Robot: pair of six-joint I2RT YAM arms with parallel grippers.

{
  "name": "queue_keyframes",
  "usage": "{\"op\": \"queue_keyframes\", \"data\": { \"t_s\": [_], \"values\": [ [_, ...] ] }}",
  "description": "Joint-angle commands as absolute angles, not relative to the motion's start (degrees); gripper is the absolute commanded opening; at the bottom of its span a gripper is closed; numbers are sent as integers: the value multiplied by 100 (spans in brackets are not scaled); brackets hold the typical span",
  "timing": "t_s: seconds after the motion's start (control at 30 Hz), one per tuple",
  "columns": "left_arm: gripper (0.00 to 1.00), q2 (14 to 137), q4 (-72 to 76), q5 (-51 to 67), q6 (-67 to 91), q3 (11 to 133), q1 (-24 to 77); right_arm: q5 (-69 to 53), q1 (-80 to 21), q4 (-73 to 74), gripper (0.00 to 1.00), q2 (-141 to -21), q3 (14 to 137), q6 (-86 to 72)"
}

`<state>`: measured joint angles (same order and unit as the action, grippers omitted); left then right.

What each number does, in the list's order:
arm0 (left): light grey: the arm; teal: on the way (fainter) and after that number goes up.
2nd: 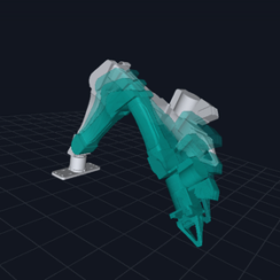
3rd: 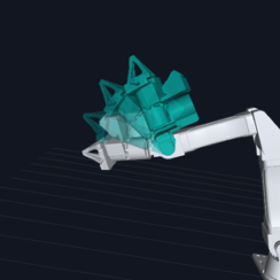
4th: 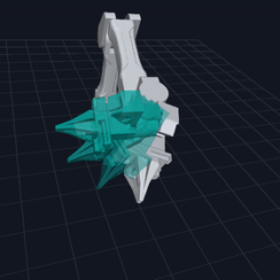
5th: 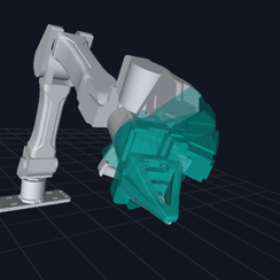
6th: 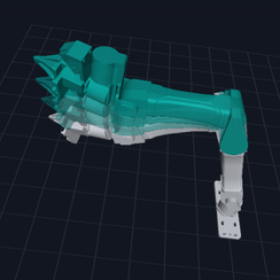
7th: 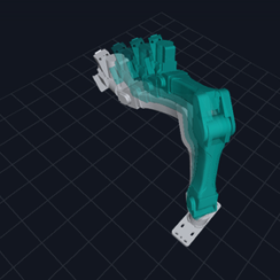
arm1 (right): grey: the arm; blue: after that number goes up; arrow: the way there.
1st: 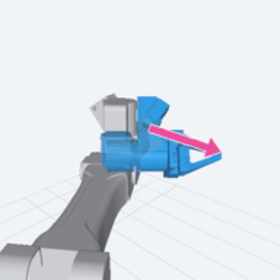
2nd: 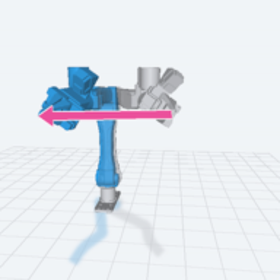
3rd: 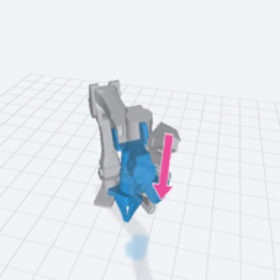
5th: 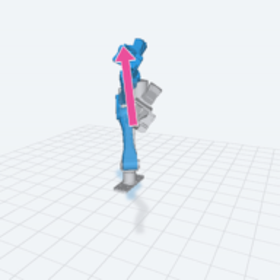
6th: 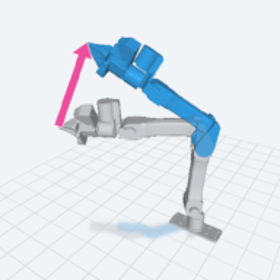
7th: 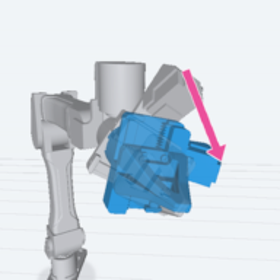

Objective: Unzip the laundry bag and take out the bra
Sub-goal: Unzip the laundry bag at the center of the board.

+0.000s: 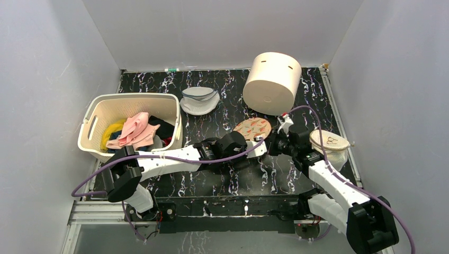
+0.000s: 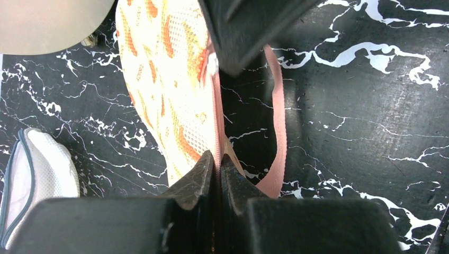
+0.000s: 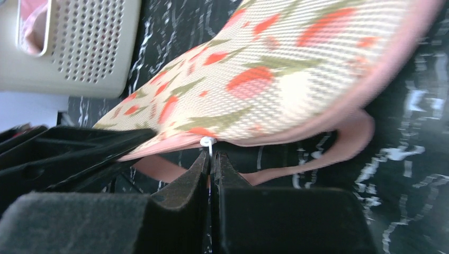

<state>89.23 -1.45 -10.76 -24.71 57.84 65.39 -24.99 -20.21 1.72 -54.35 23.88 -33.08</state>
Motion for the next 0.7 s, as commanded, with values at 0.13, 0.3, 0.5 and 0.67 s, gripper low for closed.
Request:
{"op": "queue_keyframes", "data": {
  "t_s": [0.13, 0.3, 0.5, 0.67],
  "values": [
    [0, 8484, -271, -1290, -2553, 5731, 6553, -2574, -1133, 356, 0, -5486, 2548, -2979],
    [11, 8606, -333, -1260, -2501, 5804, 6549, -3695, -1166, -22, 0, -5491, 2478, -2986],
    [63, 8674, -325, -957, -2378, 5835, 6561, -3879, -1663, -585, 0, -5199, 2356, -3529],
    [68, 8717, -323, -994, -2361, 5828, 6570, -3385, -2663, -887, 0, -5432, 2518, -3754]
  ]
}}
